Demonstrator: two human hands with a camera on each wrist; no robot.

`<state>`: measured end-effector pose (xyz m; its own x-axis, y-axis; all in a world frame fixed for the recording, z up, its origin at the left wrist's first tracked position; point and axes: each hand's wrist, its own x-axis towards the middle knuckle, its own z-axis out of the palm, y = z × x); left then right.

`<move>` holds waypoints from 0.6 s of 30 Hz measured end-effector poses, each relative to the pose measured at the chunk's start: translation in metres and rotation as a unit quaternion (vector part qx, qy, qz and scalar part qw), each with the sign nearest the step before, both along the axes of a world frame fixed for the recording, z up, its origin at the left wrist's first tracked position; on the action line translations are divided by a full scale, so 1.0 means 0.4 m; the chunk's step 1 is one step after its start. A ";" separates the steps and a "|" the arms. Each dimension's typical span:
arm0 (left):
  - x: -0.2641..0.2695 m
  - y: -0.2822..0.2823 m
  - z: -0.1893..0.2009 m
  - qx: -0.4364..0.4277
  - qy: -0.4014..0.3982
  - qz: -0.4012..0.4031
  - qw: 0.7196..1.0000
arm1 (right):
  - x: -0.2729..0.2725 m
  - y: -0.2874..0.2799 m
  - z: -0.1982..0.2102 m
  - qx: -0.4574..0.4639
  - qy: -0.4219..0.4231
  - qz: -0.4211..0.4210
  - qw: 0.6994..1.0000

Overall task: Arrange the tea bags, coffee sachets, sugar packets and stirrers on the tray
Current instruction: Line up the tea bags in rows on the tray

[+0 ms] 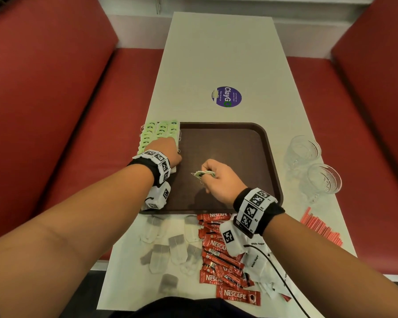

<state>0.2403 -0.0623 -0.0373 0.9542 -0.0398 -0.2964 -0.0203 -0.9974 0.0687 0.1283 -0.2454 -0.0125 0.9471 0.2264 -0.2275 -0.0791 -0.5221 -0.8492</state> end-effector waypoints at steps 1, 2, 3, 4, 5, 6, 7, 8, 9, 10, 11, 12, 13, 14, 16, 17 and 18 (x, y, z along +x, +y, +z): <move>0.000 0.006 0.003 -0.001 0.002 -0.002 1.000 | -0.002 -0.001 0.000 -0.002 -0.005 -0.001 1.000; -0.002 0.012 0.008 -0.003 0.000 -0.006 1.000 | -0.002 0.000 0.001 -0.005 -0.014 -0.002 1.000; -0.006 0.017 0.013 -0.009 -0.006 -0.010 1.000 | -0.003 0.000 0.001 -0.007 -0.025 -0.004 1.000; -0.012 0.020 0.021 -0.026 -0.017 -0.014 0.999 | -0.001 0.000 0.001 -0.009 -0.035 -0.007 0.999; -0.020 0.022 0.029 -0.058 -0.029 -0.020 0.998 | 0.001 0.001 0.001 -0.010 -0.043 -0.009 0.999; -0.033 0.022 0.038 -0.108 -0.041 -0.030 0.993 | 0.003 0.000 0.001 -0.008 -0.048 -0.012 0.999; -0.050 0.019 0.051 -0.167 -0.054 -0.047 0.983 | 0.005 0.000 0.001 -0.002 -0.048 -0.014 0.999; -0.073 0.015 0.068 -0.225 -0.064 -0.073 0.970 | 0.007 0.000 0.001 0.008 -0.046 -0.017 0.999; -0.099 0.011 0.088 -0.276 -0.068 -0.099 0.954 | 0.008 0.000 0.002 0.018 -0.045 -0.019 0.999; -0.126 0.008 0.105 -0.319 -0.066 -0.120 0.938 | 0.008 0.000 0.002 0.022 -0.046 -0.021 0.998; -0.153 0.006 0.117 -0.350 -0.062 -0.137 0.925 | 0.009 0.001 0.003 0.022 -0.051 -0.023 0.998; -0.174 0.007 0.124 -0.363 -0.062 -0.152 0.917 | 0.009 0.002 0.005 0.022 -0.056 -0.022 0.998; -0.190 0.008 0.125 -0.362 -0.069 -0.165 0.915 | 0.009 0.004 0.005 0.022 -0.062 -0.020 0.998; -0.202 0.010 0.125 -0.354 -0.080 -0.173 0.916 | 0.009 0.006 0.005 0.022 -0.067 -0.017 0.997; -0.213 0.017 0.125 -0.349 -0.100 -0.174 0.915 | 0.006 0.010 0.003 0.016 -0.073 -0.004 0.997; -0.216 0.021 0.126 -0.350 -0.107 -0.173 0.914 | 0.004 0.013 0.002 0.013 -0.074 0.005 0.997; -0.217 0.025 0.128 -0.349 -0.113 -0.175 0.914 | 0.001 0.015 0.001 0.011 -0.073 0.012 0.997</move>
<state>0.1534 -0.0524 0.0139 0.8803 -0.4589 0.1204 -0.4223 -0.6423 0.6396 0.1287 -0.2394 -0.0121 0.9639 0.2531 -0.0825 0.0582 -0.5030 -0.8623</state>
